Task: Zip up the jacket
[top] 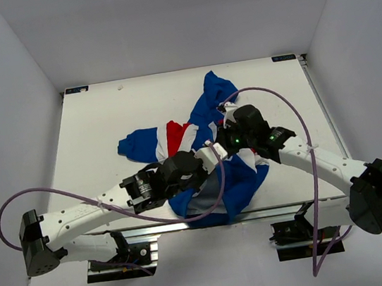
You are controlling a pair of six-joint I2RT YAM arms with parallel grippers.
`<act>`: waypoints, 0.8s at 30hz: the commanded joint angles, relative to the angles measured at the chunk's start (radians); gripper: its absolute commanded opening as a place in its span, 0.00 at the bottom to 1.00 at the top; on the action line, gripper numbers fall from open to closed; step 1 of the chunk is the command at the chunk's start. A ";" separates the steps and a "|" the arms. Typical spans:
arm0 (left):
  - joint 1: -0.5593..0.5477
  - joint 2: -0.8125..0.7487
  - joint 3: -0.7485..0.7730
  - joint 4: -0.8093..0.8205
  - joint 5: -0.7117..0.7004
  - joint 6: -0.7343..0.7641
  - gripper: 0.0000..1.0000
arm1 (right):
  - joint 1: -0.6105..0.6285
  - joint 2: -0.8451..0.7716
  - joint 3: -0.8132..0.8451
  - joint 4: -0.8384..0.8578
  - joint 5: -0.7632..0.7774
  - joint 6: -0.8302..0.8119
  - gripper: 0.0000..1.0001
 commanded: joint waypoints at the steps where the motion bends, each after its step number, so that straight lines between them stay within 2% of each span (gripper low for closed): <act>1: -0.016 -0.071 0.055 0.013 0.071 -0.024 0.00 | -0.020 0.010 0.026 0.060 0.124 -0.064 0.00; 4: -0.017 -0.105 0.077 -0.002 0.129 -0.045 0.00 | -0.040 0.052 0.043 0.080 0.136 -0.085 0.00; 7: -0.017 -0.158 0.081 -0.013 0.178 -0.088 0.00 | -0.078 0.085 0.066 0.184 0.135 -0.108 0.00; 13: -0.017 -0.261 0.086 -0.086 0.244 -0.182 0.00 | -0.124 0.205 0.210 0.281 0.187 -0.186 0.00; 16: -0.017 -0.278 0.068 -0.147 0.288 -0.240 0.00 | -0.162 0.311 0.301 0.312 0.190 -0.217 0.00; 24: -0.017 -0.321 -0.037 -0.123 0.419 -0.361 0.00 | -0.257 0.555 0.621 0.349 0.247 -0.260 0.00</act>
